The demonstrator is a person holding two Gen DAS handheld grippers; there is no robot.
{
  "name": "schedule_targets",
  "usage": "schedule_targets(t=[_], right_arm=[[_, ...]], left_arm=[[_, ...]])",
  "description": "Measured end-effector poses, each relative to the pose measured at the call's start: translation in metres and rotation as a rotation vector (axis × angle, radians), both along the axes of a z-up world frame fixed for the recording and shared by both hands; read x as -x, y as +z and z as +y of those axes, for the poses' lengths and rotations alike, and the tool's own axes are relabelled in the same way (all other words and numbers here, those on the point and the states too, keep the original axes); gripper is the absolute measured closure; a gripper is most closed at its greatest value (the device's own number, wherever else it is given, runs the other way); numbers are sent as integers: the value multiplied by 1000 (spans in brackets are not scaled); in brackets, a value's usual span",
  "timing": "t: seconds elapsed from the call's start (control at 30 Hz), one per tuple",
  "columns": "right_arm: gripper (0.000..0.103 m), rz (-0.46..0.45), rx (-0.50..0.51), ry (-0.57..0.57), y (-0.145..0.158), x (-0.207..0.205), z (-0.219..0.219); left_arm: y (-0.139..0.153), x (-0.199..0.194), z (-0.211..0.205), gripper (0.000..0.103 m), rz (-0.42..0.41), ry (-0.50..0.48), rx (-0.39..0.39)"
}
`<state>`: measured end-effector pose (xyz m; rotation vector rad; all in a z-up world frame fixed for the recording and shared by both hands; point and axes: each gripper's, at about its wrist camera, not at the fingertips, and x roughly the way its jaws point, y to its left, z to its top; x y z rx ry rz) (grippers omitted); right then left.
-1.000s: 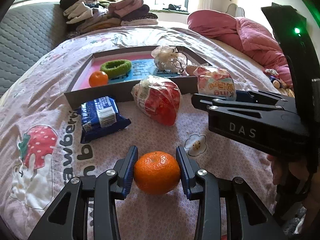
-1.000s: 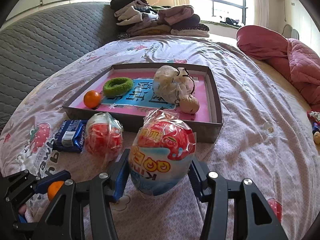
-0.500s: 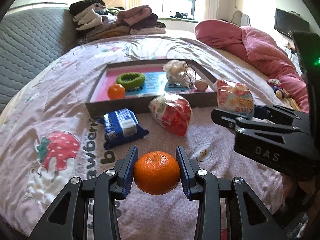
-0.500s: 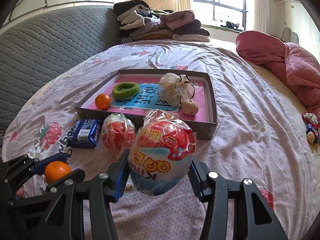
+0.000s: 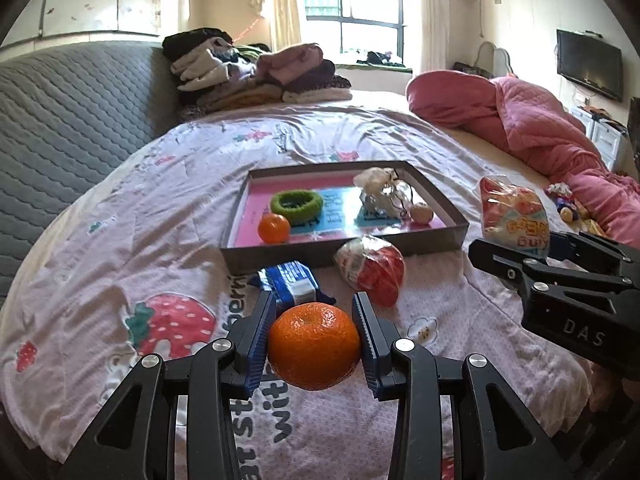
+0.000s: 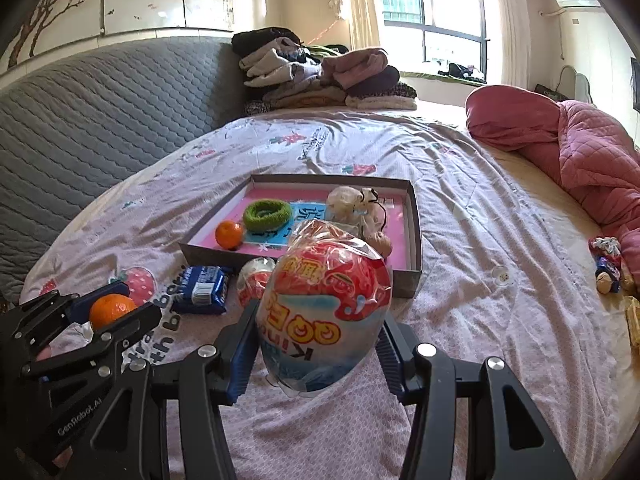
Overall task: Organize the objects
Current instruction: 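Carry tangerine with left gripper while right gripper carries Kinder egg bag to tray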
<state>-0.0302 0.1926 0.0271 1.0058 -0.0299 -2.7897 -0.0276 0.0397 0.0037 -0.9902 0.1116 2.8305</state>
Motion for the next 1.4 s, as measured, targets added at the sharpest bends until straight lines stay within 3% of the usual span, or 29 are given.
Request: schedule_targets(t=[0.27,0.73,1.4], right_arm=[[50,48,-2,5,20,-13,-4],[50,154,13,2,54,-26,-7],[50,232,-33,18,70,2,-9]], left_arm=[[21,-8,-4,63,60,28,18],[52,-4,-11,63,129,53,-16],[74,42,2,63,181,56,-24]])
